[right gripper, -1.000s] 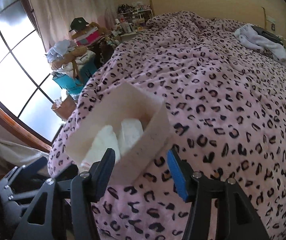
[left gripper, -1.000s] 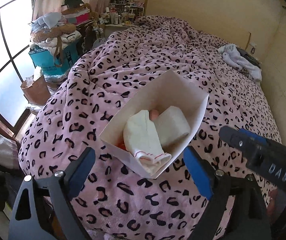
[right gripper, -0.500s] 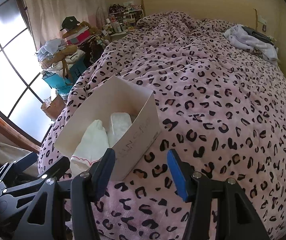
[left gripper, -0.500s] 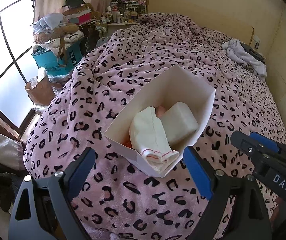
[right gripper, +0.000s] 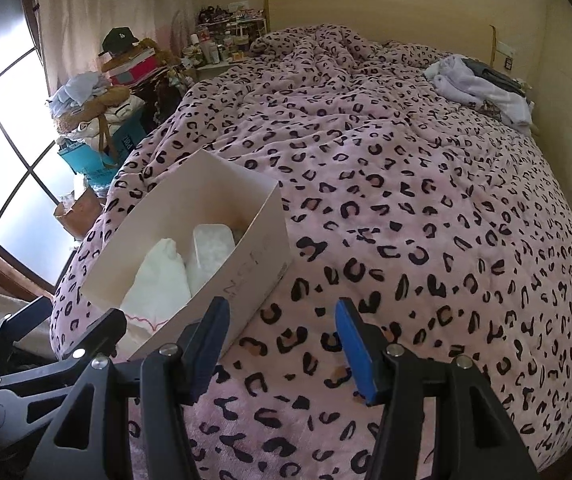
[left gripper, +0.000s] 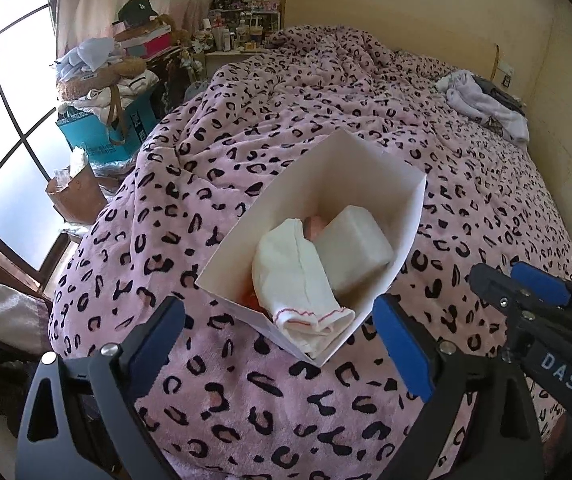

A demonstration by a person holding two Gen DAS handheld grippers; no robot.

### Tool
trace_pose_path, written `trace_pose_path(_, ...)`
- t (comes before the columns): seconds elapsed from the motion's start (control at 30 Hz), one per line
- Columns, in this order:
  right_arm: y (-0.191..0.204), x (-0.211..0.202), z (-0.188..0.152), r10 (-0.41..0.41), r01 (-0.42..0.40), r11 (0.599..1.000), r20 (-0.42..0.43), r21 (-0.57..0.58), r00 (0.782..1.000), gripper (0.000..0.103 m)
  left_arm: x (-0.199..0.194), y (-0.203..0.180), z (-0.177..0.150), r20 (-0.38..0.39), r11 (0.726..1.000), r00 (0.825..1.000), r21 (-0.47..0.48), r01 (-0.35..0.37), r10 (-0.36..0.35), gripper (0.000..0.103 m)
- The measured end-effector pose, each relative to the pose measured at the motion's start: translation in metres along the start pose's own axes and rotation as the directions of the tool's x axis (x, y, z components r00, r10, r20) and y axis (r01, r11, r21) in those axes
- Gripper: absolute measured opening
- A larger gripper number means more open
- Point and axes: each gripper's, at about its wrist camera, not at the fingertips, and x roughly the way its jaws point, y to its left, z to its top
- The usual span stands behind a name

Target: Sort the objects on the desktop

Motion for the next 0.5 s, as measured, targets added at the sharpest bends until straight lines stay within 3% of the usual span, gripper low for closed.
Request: trace_pose_path(0.5, -0.012, 0.010, -0.004, -0.083, 0.083, 0.996, 0.008, 0.020, 0.997, 0.057, 0.000, -0.008, 0.009, 0.051, 0.999, 0.998, 0.028, -0.023, 0.022, 0.096)
